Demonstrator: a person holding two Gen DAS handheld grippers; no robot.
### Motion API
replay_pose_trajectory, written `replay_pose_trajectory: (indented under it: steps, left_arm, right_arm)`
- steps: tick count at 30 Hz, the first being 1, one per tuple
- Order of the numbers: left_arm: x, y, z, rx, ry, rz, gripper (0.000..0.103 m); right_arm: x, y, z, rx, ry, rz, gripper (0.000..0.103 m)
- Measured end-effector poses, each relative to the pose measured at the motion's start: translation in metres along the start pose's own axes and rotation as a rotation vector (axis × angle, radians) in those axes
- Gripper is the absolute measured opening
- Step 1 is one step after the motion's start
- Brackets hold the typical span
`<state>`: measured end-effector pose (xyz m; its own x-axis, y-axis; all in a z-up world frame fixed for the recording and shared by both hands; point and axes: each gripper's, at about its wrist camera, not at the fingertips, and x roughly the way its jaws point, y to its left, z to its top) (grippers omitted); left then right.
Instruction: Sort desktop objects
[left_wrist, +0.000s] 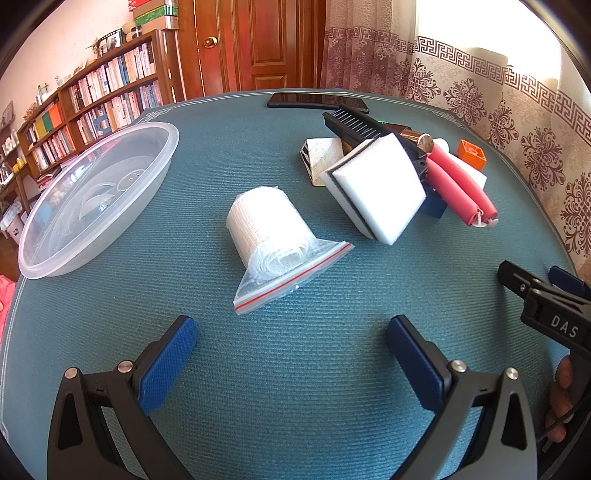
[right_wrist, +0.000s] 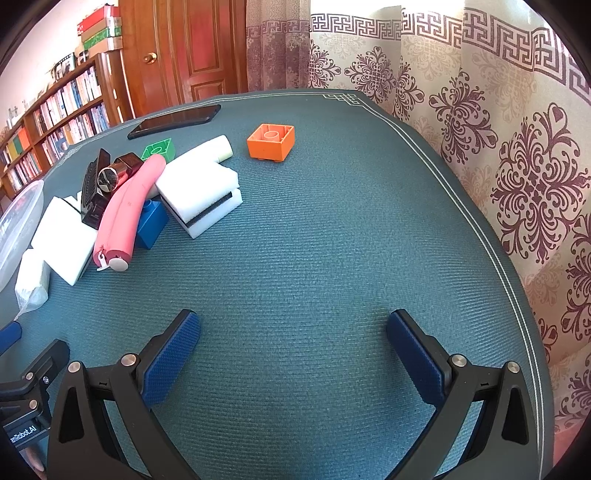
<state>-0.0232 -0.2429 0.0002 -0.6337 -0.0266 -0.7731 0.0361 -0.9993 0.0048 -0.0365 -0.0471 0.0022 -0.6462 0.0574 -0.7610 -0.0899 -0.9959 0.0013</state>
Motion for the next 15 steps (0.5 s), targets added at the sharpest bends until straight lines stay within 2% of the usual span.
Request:
replay_pose_trajectory:
  steps: [15]
  left_arm:
    - [0.0003, -0.0001, 0.0004, 0.0, 0.0, 0.0, 0.103]
  right_arm:
    - [-0.0049, -0.0089, -0.0011, 0.036, -0.018, 0.038, 0.103]
